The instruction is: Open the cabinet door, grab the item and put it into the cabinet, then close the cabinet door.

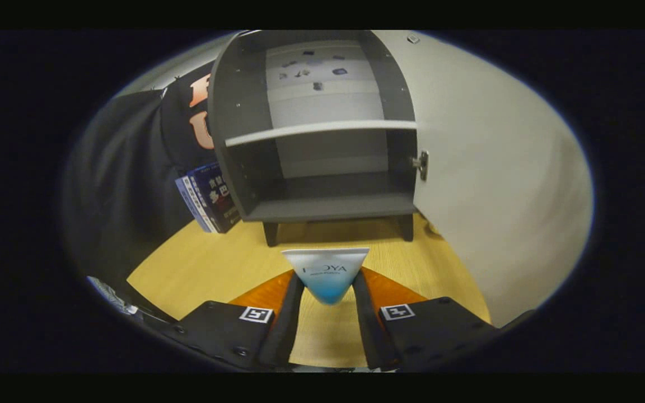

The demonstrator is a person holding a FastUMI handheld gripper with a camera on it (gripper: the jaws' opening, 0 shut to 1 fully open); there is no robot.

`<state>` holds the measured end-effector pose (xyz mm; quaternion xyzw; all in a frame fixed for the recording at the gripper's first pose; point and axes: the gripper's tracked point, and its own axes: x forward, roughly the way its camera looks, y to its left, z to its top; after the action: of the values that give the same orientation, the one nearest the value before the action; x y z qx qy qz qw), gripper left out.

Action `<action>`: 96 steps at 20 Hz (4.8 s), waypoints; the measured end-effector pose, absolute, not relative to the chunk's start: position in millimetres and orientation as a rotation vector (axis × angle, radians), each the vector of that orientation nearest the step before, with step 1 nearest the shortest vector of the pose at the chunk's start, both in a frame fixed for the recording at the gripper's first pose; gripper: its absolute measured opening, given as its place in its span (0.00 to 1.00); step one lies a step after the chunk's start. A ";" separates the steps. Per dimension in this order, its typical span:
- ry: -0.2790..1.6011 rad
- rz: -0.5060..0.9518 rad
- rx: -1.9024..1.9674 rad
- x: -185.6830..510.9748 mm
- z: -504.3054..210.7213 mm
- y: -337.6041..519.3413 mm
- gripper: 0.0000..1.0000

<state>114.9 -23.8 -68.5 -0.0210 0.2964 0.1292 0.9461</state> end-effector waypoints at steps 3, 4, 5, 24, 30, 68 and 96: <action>0.470 0.305 -0.052 150.0 -4.3 -4.8 0.56; 0.427 0.312 -0.047 166.0 14.6 3.9 0.56; 0.393 0.321 -0.037 181.0 31.5 14.0 0.56; 0.618 0.237 -0.119 367.1 -1.5 69.1 0.56; 0.623 0.248 -0.117 372.7 -9.3 77.7 0.59; 0.288 0.471 -0.059 -43.0 167.8 -77.8 0.98; 0.176 0.070 -0.022 52.3 204.8 -305.9 0.98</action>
<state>52.3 -305.9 204.8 -0.0108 0.0880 0.0347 0.9955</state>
